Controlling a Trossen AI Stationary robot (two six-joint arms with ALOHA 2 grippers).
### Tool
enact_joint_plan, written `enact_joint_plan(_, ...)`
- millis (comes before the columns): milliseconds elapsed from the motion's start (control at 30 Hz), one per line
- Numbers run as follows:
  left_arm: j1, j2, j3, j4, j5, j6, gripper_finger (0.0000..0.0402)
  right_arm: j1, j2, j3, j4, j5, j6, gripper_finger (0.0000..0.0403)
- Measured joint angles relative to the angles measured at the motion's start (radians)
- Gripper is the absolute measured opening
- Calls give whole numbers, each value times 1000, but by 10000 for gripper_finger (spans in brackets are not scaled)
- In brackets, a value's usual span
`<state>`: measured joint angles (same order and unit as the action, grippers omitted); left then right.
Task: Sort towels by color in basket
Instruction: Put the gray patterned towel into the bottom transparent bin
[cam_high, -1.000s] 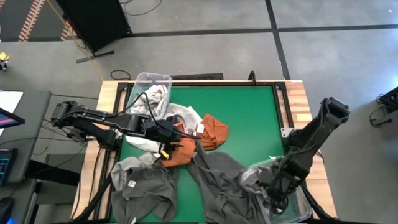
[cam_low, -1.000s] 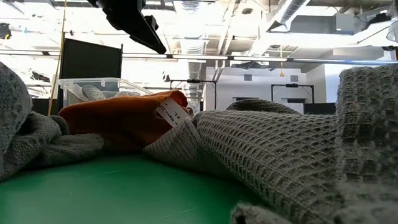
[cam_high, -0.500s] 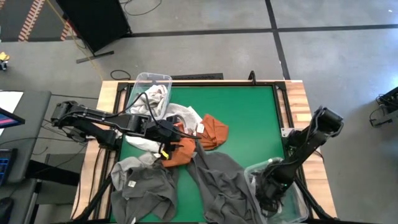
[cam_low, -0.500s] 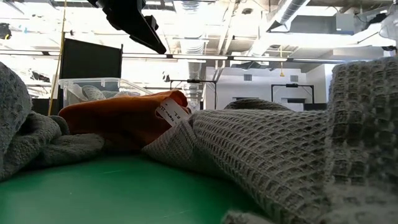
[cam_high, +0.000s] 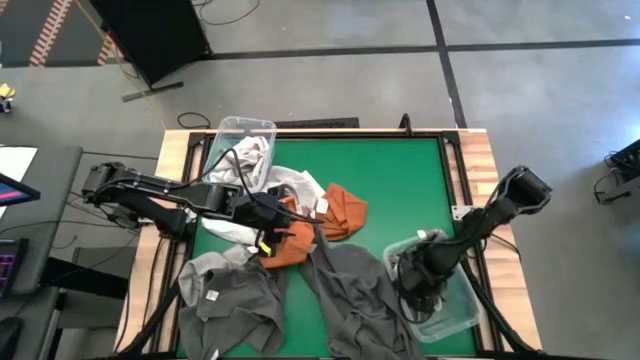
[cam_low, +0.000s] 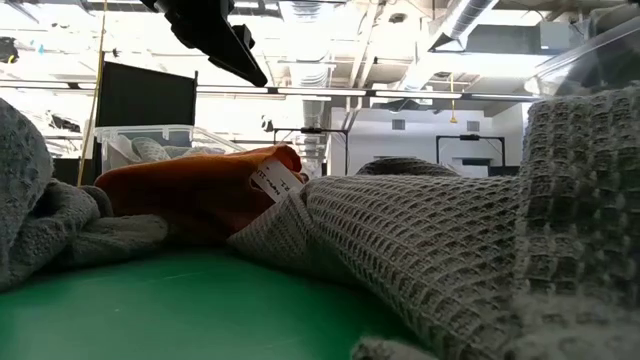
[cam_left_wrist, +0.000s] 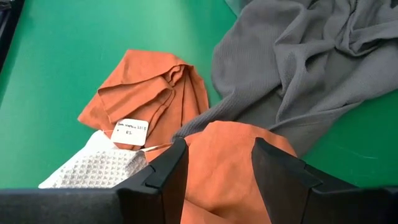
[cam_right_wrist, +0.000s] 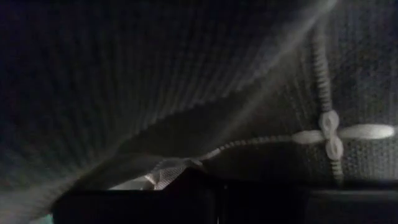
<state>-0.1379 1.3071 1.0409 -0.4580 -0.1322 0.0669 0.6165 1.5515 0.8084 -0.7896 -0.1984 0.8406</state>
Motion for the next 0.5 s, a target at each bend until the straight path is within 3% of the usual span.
enact_joint_plan(233, 0, 0, 0, 0, 0, 0, 167, -34, -93, 19, -64, -61, -19, 121)
enact_joint_plan(500, 0, 0, 0, 0, 0, 0, 167, -79, -273, 176, -192, -31, -26, 223)
